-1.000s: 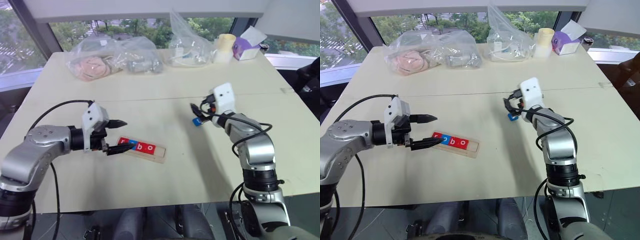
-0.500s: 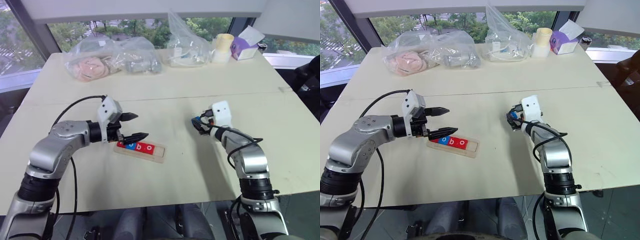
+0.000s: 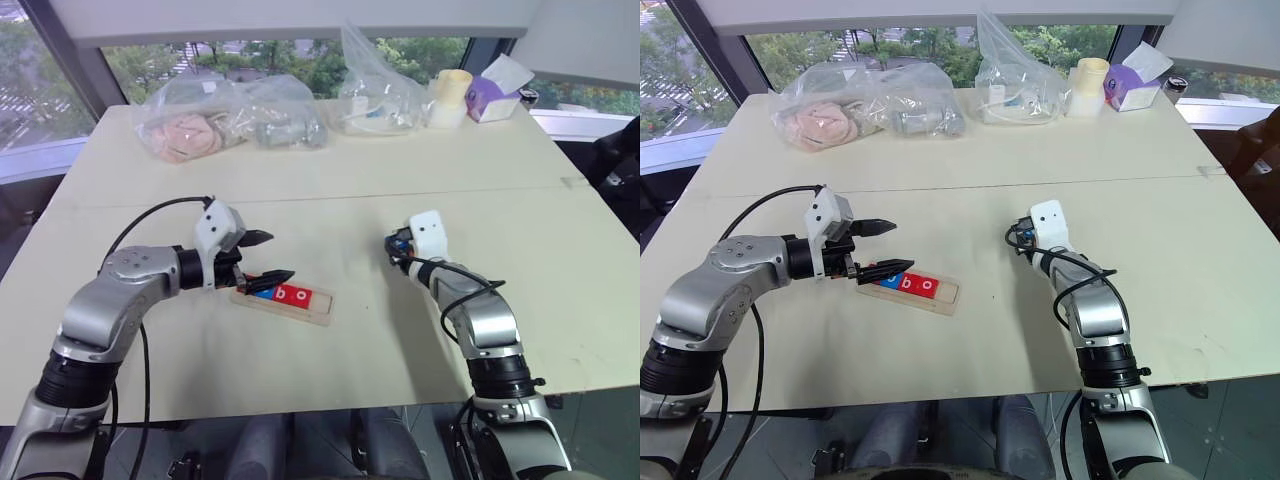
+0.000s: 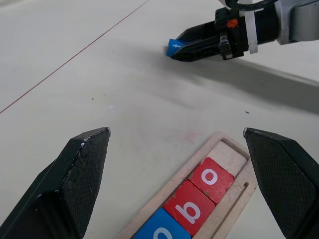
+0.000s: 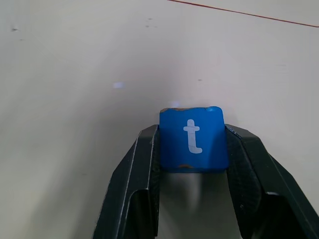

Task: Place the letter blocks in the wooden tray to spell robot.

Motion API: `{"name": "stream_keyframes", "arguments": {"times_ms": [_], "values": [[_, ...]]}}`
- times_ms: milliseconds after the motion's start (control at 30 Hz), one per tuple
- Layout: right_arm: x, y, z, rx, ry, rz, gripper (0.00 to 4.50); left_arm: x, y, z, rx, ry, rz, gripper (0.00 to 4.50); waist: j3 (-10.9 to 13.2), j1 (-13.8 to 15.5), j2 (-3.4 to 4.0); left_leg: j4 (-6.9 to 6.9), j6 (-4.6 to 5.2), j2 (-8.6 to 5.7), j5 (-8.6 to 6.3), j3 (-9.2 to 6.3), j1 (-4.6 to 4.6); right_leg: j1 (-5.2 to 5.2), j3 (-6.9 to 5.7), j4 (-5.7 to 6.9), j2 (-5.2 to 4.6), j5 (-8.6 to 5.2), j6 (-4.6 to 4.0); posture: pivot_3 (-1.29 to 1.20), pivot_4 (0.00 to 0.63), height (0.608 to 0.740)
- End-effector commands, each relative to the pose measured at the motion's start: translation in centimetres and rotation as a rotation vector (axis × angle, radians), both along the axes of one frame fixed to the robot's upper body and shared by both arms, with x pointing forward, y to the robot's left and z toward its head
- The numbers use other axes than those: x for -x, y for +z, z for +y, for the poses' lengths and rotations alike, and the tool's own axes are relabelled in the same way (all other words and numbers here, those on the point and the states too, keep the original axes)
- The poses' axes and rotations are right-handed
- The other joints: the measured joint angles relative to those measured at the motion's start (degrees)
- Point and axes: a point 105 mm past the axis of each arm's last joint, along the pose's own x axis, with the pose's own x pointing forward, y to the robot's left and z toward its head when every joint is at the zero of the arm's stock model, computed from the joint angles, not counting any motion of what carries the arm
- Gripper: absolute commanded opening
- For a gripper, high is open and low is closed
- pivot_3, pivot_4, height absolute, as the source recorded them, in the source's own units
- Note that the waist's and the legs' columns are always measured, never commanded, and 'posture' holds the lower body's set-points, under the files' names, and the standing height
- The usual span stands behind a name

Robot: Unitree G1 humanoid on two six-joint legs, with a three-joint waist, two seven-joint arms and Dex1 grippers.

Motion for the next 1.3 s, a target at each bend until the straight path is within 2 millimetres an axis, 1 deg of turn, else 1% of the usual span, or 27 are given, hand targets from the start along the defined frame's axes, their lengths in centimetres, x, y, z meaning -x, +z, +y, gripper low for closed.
{"name": "stream_keyframes", "arguments": {"times_ms": [33, 133, 200, 233, 267, 333, 467, 533, 600, 667, 767, 867, 933, 1033, 1067, 1100, 1167, 1267, 1300], "values": [[0.3, 2.1, -0.4, -0.027, -0.051, -0.06, 1.18, 0.4, 0.5, -0.4, -0.005, -0.027, -0.038, 4.5, 0.0, 0.0, 0.0, -0.01, 0.0, 0.0, 0.0, 0.0, 0.0, -0.01, 0.0, 0.0, 0.0, 0.0, 0.0, 0.0, 0.15, 0.74], [1.7, 4.0, -0.6, -0.095, -0.107, -0.086, 1.18, 0.4, 0.5, -0.5, -0.011, -0.037, -0.044, 4.5, 0.0, 0.0, 0.01, -0.03, 0.0, 0.0, 0.0, -0.04, -0.03, -0.04, 0.0, 0.0, 0.0, 0.0, 0.0, 0.0, 0.15, 0.74], [3.8, 4.9, -0.3, -0.124, -0.139, -0.077, 1.18, 0.4, 0.5, -0.5, -0.018, -0.043, -0.048, 4.5, 0.0, 0.0, 0.0, -0.04, 0.0, 0.01, 0.0, -0.14, -0.06, -0.09, 0.0, 0.01, 0.0, 0.0, 0.0, 0.0, 0.15, 0.74], [4.6, 5.1, -0.3, -0.13, -0.15, -0.071, 1.18, 0.4, 0.5, -0.4, -0.019, -0.044, -0.049, 4.5, 0.0, 0.0, 0.01, -0.04, 0.0, 0.01, 0.0, -0.22, -0.07, -0.09, 0.0, 0.01, 0.01, 0.0, 0.0, 0.0, 0.15, 0.74], [5.5, 5.0, -0.2, -0.129, -0.17, -0.049, 1.18, 0.4, 0.5, -0.5, -0.02, -0.045, -0.051, 4.5, 0.0, 0.0, 0.01, -0.06, 0.0, 0.01, 0.0, -0.26, -0.08, -0.1, 0.0, 0.01, 0.01, -0.01, 0.0, 0.0, 0.15, 0.74], [7.6, 4.2, 0.8, -0.163, -0.182, 0.039, 1.18, 0.3, 0.5, -0.5, -0.02, -0.046, -0.051, 4.5, 0.0, 0.0, 0.01, -0.05, 0.0, 0.01, 0.0, -0.27, -0.08, -0.1, 0.0, 0.01, 0.0, -0.01, -0.01, 0.0, 0.15, 0.74], [10.0, 2.9, 2.4, -0.224, -0.172, 0.172, 1.18, 0.2, 0.2, -0.6, -0.027, -0.057, -0.048, 4.5, 0.0, 0.0, 0.02, -0.04, -0.01, 0.03, -0.01, -0.29, -0.08, -0.12, -0.01, 0.0, -0.01, 0.0, -0.03, 0.0, 0.15, 0.74], [10.6, 2.3, 2.7, -0.26, -0.17, 0.21, 1.18, 0.1, 0.0, -0.7, -0.038, -0.07, -0.049, 4.5, 0.0, 0.0, 0.02, -0.06, -0.02, 0.04, -0.01, -0.3, -0.08, -0.13, -0.02, -0.02, -0.02, -0.01, -0.03, 0.0, 0.15, 0.74], [10.7, 2.2, 2.9, -0.283, -0.161, 0.214, 1.18, -0.1, 0.0, -0.8, -0.039, -0.079, -0.048, 4.5, 0.0, 0.0, 0.02, -0.09, -0.02, 0.03, -0.01, -0.27, -0.1, -0.14, -0.02, -0.06, -0.04, -0.01, -0.04, 0.0, 0.15, 0.74], [11.0, 2.2, 4.2, -0.29, -0.104, 0.226, 1.18, 0.1, -0.1, -0.8, -0.046, -0.098, -0.039, 4.5, 0.0, 0.0, 0.02, -0.08, -0.02, 0.02, -0.01, -0.26, -0.14, -0.16, -0.02, -0.08, -0.06, -0.01, -0.03, 0.0, 0.15, 0.74], [11.0, 1.9, 4.7, -0.304, -0.084, 0.243, 1.18, -0.1, -0.1, -0.7, -0.054, -0.098, -0.039, 4.5, 0.0, -0.1, 0.02, -0.11, -0.02, 0.03, -0.01, -0.25, -0.15, -0.2, -0.02, -0.08, -0.06, -0.01, -0.03, 0.0, 0.15, 0.74], [11.0, 1.6, 5.7, -0.329, -0.028, 0.27, 1.18, -0.1, -0.2, -0.6, -0.06, -0.095, -0.04, 4.5, 0.0, -0.2, 0.02, -0.11, -0.02, 0.04, -0.01, -0.26, -0.15, -0.2, -0.02, -0.08, -0.05, -0.01, -0.03, 0.0, 0.15, 0.74], [11.1, 1.6, 6.0, -0.333, 0.002, 0.278, 2.24, -0.1, -0.3, -0.5, -0.072, -0.095, -0.041, 4.5, 0.0, -0.2, 0.02, -0.11, -0.02, 0.04, -0.01, -0.26, -0.15, -0.2, -0.03, -0.08, -0.05, -0.01, -0.03, 0.0, 0.15, 0.74], [11.0, 1.6, 5.9, -0.325, 0.006, 0.278, 3.7, 0.0, -0.5, -0.4, -0.084, -0.092, -0.043, 4.5, 0.0, -0.2, 0.02, -0.1, -0.02, 0.04, -0.01, -0.26, -0.18, -0.21, -0.03, -0.09, -0.06, -0.01, -0.03, 0.0, 0.15, 0.74], [11.0, 1.6, 5.8, -0.318, 0.002, 0.276, 4.28, 0.0, -0.5, -0.3, -0.083, -0.091, -0.043, 4.5, 0.0, -0.2, 0.02, -0.1, -0.02, 0.04, -0.02, -0.26, -0.18, -0.22, -0.03, -0.09, -0.06, -0.01, -0.03, 0.0, 0.15, 0.74], [10.9, 1.6, 5.7, -0.313, 0.001, 0.274, 4.4, 0.0, -0.5, -0.3, -0.083, -0.091, -0.043, 4.5, 0.0, -0.2, 0.02, -0.11, -0.02, 0.04, -0.01, -0.27, -0.19, -0.23, -0.03, -0.09, -0.06, -0.01, -0.03, 0.0, 0.15, 0.74], [10.5, 2.2, 4.6, -0.262, -0.008, 0.241, 4.4, 0.3, -0.5, -0.2, -0.079, -0.091, -0.034, 4.5, 0.0, -0.2, 0.02, -0.1, -0.02, 0.04, -0.02, -0.27, -0.21, -0.24, -0.03, -0.1, -0.06, -0.01, -0.03, 0.0, 0.15, 0.74], [9.7, 3.9, 2.9, -0.231, -0.005, 0.174, 4.4, 0.6, -0.3, 0.0, -0.077, -0.097, -0.025, 4.5, 0.0, -0.2, 0.04, -0.09, -0.02, 0.01, -0.02, -0.25, -0.26, -0.28, -0.03, -0.11, -0.1, -0.01, -0.03, 0.0, 0.15, 0.74], [9.5, 4.8, 2.9, -0.21, 0.063, 0.129, 4.4, 0.7, -0.2, 0.1, -0.076, -0.1, -0.023, 4.5, 0.0, -0.2, 0.04, -0.08, -0.02, 0.01, -0.02, -0.26, -0.28, -0.28, -0.04, -0.12, -0.1, -0.01, -0.03, 0.0, 0.15, 0.74]]}}
